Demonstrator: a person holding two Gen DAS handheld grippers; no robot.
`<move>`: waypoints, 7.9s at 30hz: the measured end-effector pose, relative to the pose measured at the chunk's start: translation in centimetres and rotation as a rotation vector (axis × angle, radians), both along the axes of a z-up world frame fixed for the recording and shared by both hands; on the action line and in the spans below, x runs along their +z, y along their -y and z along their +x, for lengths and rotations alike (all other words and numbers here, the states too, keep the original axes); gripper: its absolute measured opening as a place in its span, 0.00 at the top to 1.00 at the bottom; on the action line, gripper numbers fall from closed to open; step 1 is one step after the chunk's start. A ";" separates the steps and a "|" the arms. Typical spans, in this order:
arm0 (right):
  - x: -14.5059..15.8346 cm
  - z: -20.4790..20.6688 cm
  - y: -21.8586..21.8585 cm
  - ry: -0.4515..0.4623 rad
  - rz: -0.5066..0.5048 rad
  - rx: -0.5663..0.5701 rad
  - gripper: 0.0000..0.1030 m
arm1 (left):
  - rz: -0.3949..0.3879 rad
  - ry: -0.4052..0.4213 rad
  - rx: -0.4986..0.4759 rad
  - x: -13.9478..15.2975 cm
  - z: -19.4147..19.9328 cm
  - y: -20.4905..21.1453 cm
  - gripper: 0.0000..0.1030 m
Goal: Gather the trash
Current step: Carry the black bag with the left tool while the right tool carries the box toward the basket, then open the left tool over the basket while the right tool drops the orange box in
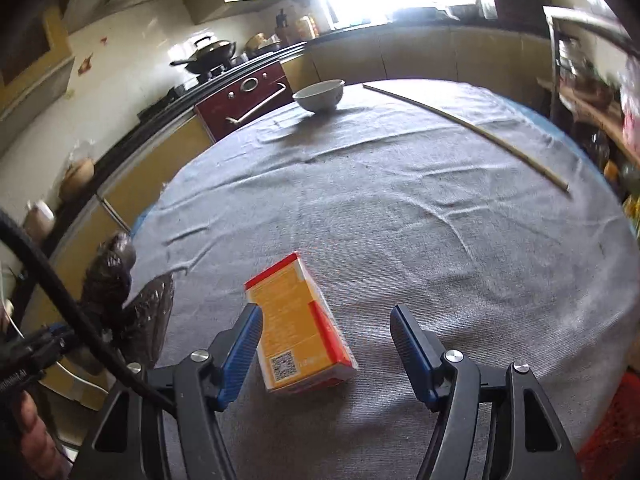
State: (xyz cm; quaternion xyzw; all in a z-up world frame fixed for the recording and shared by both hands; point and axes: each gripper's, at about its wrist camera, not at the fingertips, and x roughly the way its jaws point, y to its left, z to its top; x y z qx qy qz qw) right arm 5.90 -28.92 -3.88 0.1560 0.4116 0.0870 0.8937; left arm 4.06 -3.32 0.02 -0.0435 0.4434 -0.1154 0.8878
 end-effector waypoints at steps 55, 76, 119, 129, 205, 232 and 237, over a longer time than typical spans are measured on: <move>5.3 -14.6 7.6 0.251 0.211 -0.113 0.46 | 0.240 0.237 -0.079 5.8 -7.3 6.9 0.69; 4.7 -16.8 10.4 0.264 0.243 -0.165 0.46 | 0.311 0.249 -0.154 5.3 -8.3 10.8 0.68; 4.1 -22.2 16.4 0.282 0.295 -0.295 0.46 | 0.398 0.288 -0.345 5.0 -10.8 19.5 0.68; 3.3 -23.4 18.1 0.269 0.307 -0.335 0.46 | 0.415 0.294 -0.396 4.7 -11.5 21.4 0.68; -0.8 -31.1 25.2 0.201 0.344 -0.571 0.46 | 0.524 0.275 -0.749 -0.7 -16.4 32.9 0.67; -3.5 -32.2 27.4 0.145 0.396 -0.666 0.46 | 0.346 0.111 -0.945 -4.1 -16.8 33.9 0.67; -3.8 -32.3 28.1 0.126 0.413 -0.696 0.44 | 0.275 0.047 -1.010 -4.8 -16.6 34.1 0.57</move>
